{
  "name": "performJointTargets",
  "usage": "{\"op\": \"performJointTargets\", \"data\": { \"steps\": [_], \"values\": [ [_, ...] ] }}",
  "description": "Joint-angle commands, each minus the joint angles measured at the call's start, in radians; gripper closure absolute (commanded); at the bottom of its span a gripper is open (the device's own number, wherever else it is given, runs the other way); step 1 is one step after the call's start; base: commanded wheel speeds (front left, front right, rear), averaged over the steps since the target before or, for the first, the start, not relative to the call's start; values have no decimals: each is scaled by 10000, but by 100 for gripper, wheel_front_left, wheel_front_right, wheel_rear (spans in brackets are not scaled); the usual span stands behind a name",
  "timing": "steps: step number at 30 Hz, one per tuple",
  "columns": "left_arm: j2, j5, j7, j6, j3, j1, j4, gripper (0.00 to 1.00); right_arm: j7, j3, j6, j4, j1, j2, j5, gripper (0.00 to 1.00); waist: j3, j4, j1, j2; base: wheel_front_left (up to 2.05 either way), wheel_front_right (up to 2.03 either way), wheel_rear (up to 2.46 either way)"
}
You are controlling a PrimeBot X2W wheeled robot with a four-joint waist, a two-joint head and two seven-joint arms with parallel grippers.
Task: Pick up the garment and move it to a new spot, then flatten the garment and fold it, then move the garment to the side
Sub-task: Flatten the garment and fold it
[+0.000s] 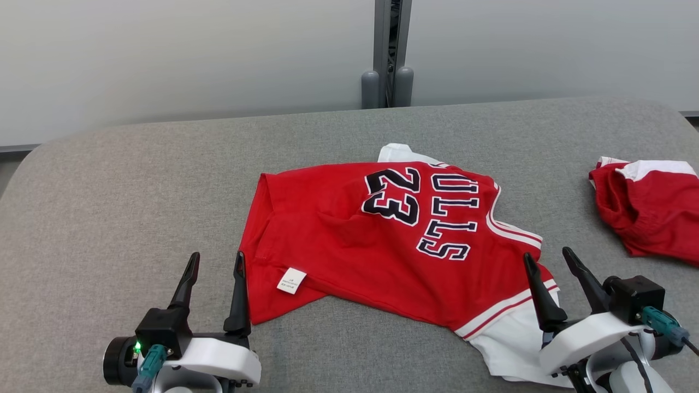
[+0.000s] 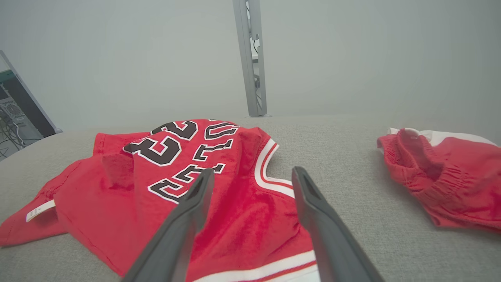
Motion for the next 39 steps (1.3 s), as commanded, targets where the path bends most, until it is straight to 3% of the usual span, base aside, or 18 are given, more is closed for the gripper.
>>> {"op": "performJointTargets", "data": {
  "steps": [1,6,13,18,28,39],
  "values": [
    [41,39,-14,-21,29,29,28,0,-134,46,1,131,-158,-28,-24,0,41,-28,0,0,0,0,0],
    [39,-45,-14,-172,92,-67,313,0,-289,143,2,383,-401,-47,69,0,194,-167,0,0,0,0,0],
    [229,142,-14,-1266,37,-1319,2547,0,-420,146,2,631,-685,-15,89,0,756,-479,0,0,0,0,0],
    [502,309,213,-1686,-254,-2737,4232,0,-508,160,2,825,-840,33,90,0,1223,-668,0,0,0,0,0],
    [760,246,707,-2031,-750,-4351,5950,0,-654,200,2,1103,-1153,97,144,0,1763,-921,0,0,0,0,0],
    [765,355,491,-2076,-1156,-4481,6342,0,-721,66,2,1414,-1197,175,79,0,1746,-804,0,0,0,0,0]
  ]
}}
